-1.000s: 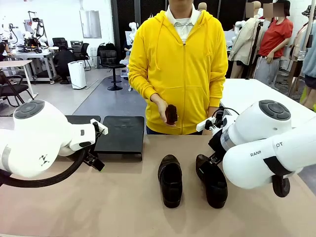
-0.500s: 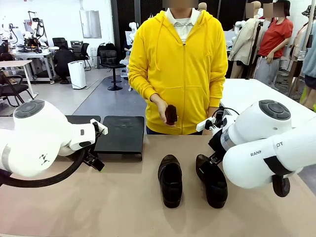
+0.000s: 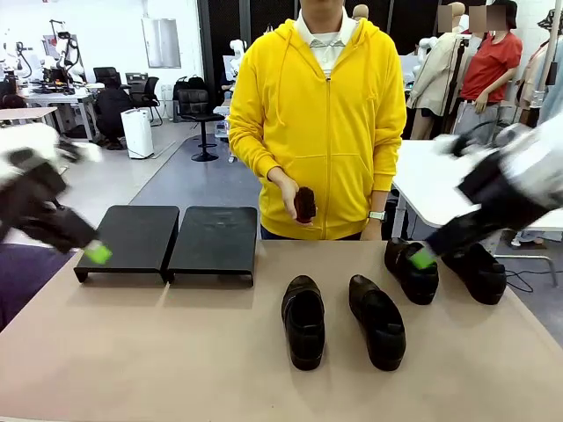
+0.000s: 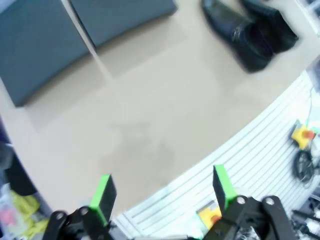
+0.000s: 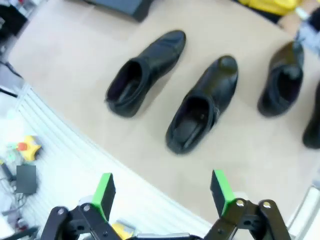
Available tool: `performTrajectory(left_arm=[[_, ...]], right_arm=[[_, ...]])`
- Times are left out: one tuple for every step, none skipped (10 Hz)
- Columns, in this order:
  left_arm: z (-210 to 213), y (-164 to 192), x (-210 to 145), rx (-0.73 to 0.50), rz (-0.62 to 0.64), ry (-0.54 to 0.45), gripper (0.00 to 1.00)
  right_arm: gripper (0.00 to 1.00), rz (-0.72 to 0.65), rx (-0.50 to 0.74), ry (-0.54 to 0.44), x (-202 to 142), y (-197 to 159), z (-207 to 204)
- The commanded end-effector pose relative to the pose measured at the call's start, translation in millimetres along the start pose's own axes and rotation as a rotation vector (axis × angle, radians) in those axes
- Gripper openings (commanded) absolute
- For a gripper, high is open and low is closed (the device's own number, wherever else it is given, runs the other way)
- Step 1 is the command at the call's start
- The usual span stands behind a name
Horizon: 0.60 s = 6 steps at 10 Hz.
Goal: Organize the shoes by placing them on the stand.
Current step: Pick up one Shoe and place it in the middle of the table.
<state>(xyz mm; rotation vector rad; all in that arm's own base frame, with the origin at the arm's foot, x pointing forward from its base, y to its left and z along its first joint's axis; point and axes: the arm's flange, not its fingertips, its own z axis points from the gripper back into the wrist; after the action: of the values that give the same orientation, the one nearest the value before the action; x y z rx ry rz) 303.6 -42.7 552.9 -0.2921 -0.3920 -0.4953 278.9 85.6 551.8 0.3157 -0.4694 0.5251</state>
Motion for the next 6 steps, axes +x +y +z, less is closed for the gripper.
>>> performTrajectory(left_arm=[[47, 24, -47, -0.099, 0.001, -0.018, 1.0], [61, 38, -81, -0.101, 0.042, -0.077, 1.0], [64, 53, -99, -0.159, 0.1, -0.126, 1.0], [58, 62, -107, -0.212, 0.144, -0.173, 1.0], [51, 70, -102, -0.263, 0.151, -0.219, 1.0], [77, 53, -106, -0.148, 0.106, -0.116, 1.0]], right_arm=[[1.0, -0.151, -0.024, -0.06, -49, -17, 77], [1.0, -0.24, -0.08, -0.08, -79, -35, 104], [1.0, -0.316, -0.103, -0.113, -95, -48, 113], [1.0, -0.333, -0.138, -0.141, -98, -63, 107], [1.0, -0.331, -0.203, -0.177, -94, -69, 93], [1.0, -0.296, -0.094, -0.126, -102, -44, 127]])
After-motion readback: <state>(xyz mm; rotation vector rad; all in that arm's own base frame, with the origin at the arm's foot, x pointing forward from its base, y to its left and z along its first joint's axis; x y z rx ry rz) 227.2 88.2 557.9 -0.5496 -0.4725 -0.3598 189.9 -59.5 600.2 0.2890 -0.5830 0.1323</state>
